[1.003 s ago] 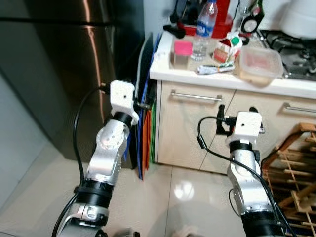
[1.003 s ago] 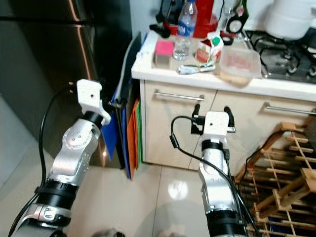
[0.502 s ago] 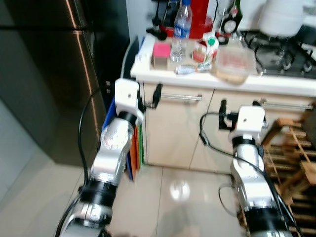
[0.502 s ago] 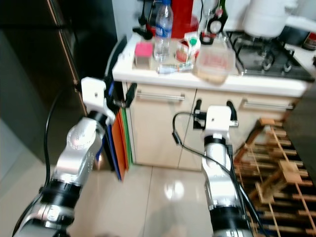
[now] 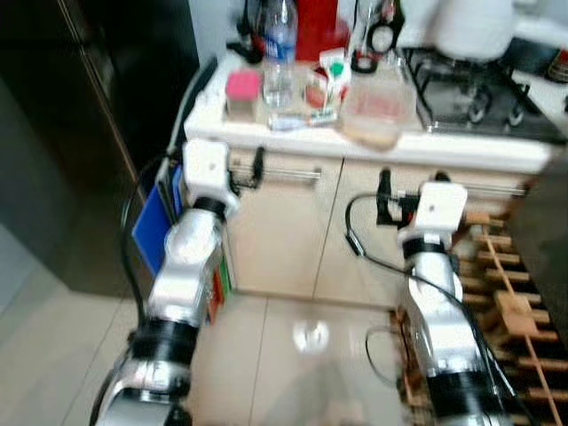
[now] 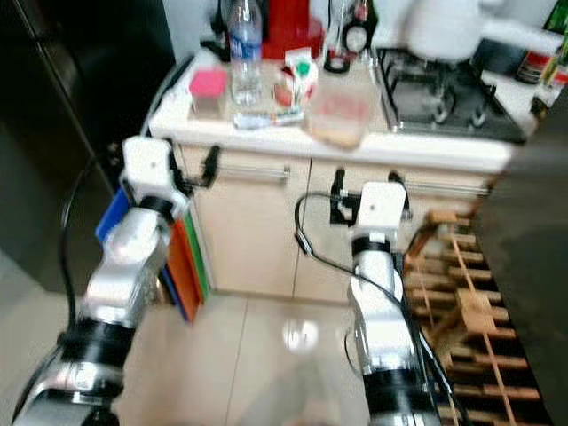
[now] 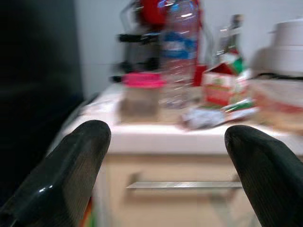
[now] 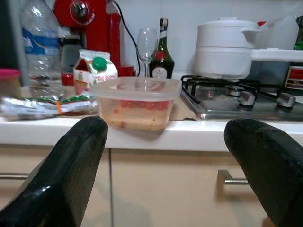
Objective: Restocking fridge
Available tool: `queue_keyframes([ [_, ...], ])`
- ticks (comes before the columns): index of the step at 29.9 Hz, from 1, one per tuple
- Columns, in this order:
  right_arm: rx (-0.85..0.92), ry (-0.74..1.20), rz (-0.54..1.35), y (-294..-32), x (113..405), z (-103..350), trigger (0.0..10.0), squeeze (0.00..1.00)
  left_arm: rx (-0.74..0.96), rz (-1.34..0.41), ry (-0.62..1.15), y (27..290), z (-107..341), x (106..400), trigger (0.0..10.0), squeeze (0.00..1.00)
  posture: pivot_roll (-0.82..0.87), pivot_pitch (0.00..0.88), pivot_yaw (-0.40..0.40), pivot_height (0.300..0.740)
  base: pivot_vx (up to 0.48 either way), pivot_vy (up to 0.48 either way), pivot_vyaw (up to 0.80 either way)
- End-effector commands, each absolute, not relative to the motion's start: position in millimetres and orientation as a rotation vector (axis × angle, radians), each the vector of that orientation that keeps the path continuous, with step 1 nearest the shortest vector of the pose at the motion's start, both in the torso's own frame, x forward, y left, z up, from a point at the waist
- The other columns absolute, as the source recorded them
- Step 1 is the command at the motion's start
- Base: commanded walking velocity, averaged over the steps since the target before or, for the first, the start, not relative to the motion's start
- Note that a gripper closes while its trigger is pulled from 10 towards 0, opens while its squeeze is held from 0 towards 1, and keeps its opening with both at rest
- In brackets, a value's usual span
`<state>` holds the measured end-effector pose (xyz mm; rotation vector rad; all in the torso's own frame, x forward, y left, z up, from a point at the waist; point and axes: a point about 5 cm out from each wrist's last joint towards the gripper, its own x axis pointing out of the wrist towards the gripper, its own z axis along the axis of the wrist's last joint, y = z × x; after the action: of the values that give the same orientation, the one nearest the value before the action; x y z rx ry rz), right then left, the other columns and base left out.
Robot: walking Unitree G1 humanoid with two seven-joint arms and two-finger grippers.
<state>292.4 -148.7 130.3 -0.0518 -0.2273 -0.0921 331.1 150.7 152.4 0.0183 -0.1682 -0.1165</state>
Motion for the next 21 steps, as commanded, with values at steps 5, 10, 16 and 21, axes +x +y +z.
queue_keyframes([
  [5, -0.078, -0.229, -0.046, -149.6, 277.9, 134.3, 10.0, 0.00, 0.026, -0.084, -0.121, 179.9, 142.0, 303.6, 10.0, 0.00, -0.10, 0.000, 0.015, 0.740, 0.000, 0.000, 0.00],
  [10, -0.130, -0.169, -0.084, -164.1, 272.9, 119.4, 10.0, 0.00, 0.047, -0.139, -0.104, 167.3, 134.5, 291.4, 10.0, 0.00, -0.10, 0.000, 0.003, 0.740, 0.000, 0.000, 0.00],
  [16, -0.165, -0.166, -0.104, -166.4, 275.0, 120.5, 10.0, 0.00, 0.003, -0.164, -0.120, 154.6, 140.4, 294.7, 10.0, 0.00, -0.09, 0.000, -0.008, 0.740, 0.000, 0.000, 0.00],
  [21, -0.183, -0.177, -0.154, -170.3, 276.7, 122.8, 10.0, 0.00, 0.011, -0.180, -0.203, 148.0, 157.0, 301.1, 10.0, 0.00, -0.09, 0.000, -0.010, 0.740, 0.480, 0.000, 0.00],
])
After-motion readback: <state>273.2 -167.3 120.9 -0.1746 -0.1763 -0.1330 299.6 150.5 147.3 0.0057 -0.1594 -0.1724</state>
